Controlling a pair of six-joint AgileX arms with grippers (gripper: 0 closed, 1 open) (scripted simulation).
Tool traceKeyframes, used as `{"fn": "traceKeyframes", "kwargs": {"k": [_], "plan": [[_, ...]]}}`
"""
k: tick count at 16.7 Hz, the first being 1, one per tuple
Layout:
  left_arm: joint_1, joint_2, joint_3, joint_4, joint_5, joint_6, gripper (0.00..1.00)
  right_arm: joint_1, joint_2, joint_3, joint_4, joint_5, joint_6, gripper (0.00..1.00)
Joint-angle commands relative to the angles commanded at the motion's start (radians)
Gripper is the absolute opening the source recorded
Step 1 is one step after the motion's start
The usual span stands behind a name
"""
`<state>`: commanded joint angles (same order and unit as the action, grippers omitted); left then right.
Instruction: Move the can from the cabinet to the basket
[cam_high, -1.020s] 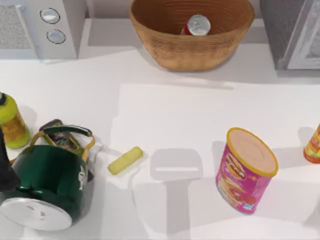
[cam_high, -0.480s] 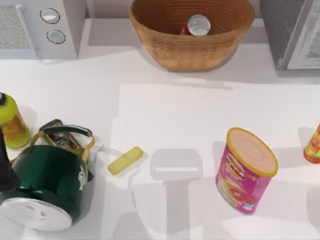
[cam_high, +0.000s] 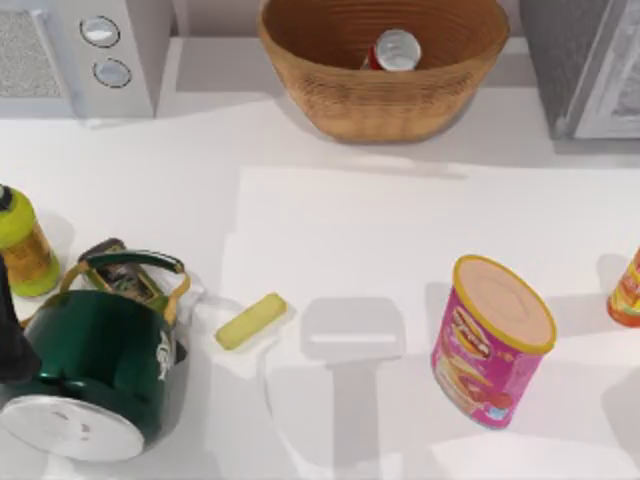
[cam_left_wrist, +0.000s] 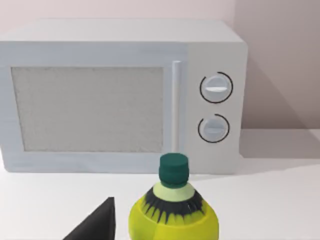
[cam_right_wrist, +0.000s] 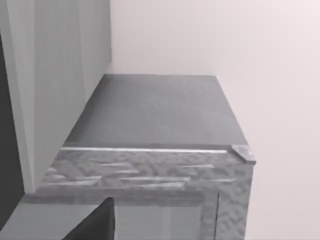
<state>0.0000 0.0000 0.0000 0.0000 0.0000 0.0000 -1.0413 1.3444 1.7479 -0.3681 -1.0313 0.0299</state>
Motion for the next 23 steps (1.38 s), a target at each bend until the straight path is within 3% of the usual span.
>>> {"fn": "traceKeyframes", "kwargs": {"k": [7, 11, 15, 23], "plan": [[0.0, 0.0, 0.0, 0.0, 0.0, 0.0, 1.0, 0.014, -0.001, 0.003, -0.007, 0.01, 0.001, 1.0], [0.0, 0.0, 0.0, 0.0, 0.0, 0.0, 1.0, 0.155, 0.007, 0.021, -0.016, 0.148, -0.001, 1.0], [0.0, 0.0, 0.0, 0.0, 0.0, 0.0, 1.0, 0.445, 0.015, 0.037, -0.033, 0.44, -0.005, 1.0], [0.0, 0.0, 0.0, 0.0, 0.0, 0.0, 1.0, 1.184, -0.011, 0.019, -0.061, 1.18, -0.014, 1.0]]}}
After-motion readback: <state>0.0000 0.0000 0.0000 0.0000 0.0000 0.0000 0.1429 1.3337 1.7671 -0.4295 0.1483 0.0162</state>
